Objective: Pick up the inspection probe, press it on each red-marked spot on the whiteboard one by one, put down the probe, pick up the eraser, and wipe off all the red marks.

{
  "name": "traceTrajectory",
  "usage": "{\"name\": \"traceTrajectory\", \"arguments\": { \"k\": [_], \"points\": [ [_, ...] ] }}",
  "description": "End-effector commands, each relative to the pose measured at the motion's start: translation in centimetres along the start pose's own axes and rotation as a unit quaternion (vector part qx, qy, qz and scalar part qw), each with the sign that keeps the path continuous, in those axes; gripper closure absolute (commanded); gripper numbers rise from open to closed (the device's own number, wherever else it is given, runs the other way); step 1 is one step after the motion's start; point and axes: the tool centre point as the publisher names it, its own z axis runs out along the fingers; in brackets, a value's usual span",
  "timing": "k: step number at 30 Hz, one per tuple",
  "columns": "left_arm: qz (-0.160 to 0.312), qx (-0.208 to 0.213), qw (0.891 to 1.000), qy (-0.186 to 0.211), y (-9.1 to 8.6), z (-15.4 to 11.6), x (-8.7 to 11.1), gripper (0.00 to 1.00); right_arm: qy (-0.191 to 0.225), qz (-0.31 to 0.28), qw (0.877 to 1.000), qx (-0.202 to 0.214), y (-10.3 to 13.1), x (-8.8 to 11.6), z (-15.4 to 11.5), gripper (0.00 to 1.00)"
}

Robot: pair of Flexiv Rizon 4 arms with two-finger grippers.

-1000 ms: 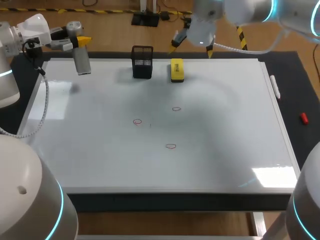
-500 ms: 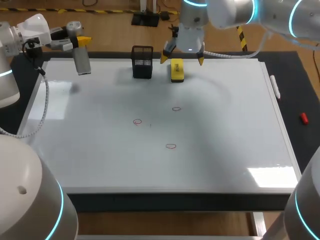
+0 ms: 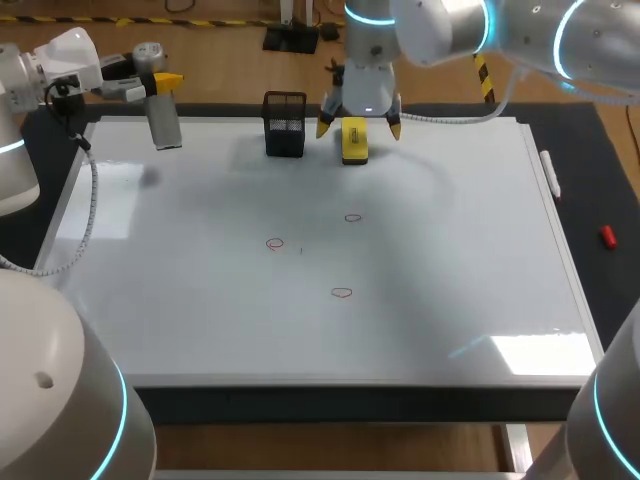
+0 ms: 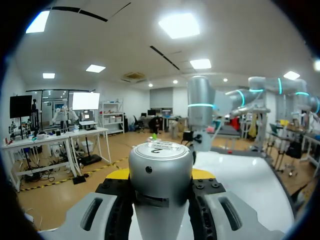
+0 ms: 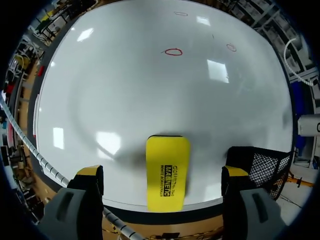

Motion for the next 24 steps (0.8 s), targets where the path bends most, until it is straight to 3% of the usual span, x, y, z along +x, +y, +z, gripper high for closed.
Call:
{"name": "traceTrajectory", "arguments": {
  "k": [1, 13, 14, 15, 16, 24],
  "points": [
    [0.0, 0.0, 1.0, 0.0, -0.1, 0.0, 0.0, 1.0, 0.007, 0.006, 1.0, 0.007, 0.0, -0.2, 0.0, 0.0],
    [0.0, 0.0, 1.0, 0.0, -0.1, 0.0, 0.0, 1.0, 0.004, 0.018, 1.0, 0.004, -0.4, 0.0, 0.7, 0.0],
    [0.0, 0.0, 1.0, 0.0, -0.1, 0.0, 0.0, 1.0, 0.004, 0.02, 1.0, 0.002, -0.4, 0.0, 0.8, 0.29],
    [0.0, 0.0, 1.0, 0.0, -0.1, 0.0, 0.0, 1.0, 0.003, 0.021, 1.0, 0.001, -0.3, 0.1, 0.8, 0.79],
    [0.0, 0.0, 1.0, 0.0, -0.1, 0.0, 0.0, 1.0, 0.003, 0.021, 1.0, 0.001, -0.2, 0.1, 0.8, 1.0],
    [0.0, 0.0, 1.0, 0.0, -0.1, 0.0, 0.0, 1.0, 0.011, 0.04, 0.999, 0.013, 0.6, 0.8, -0.8, 1.0]
  ]
}}
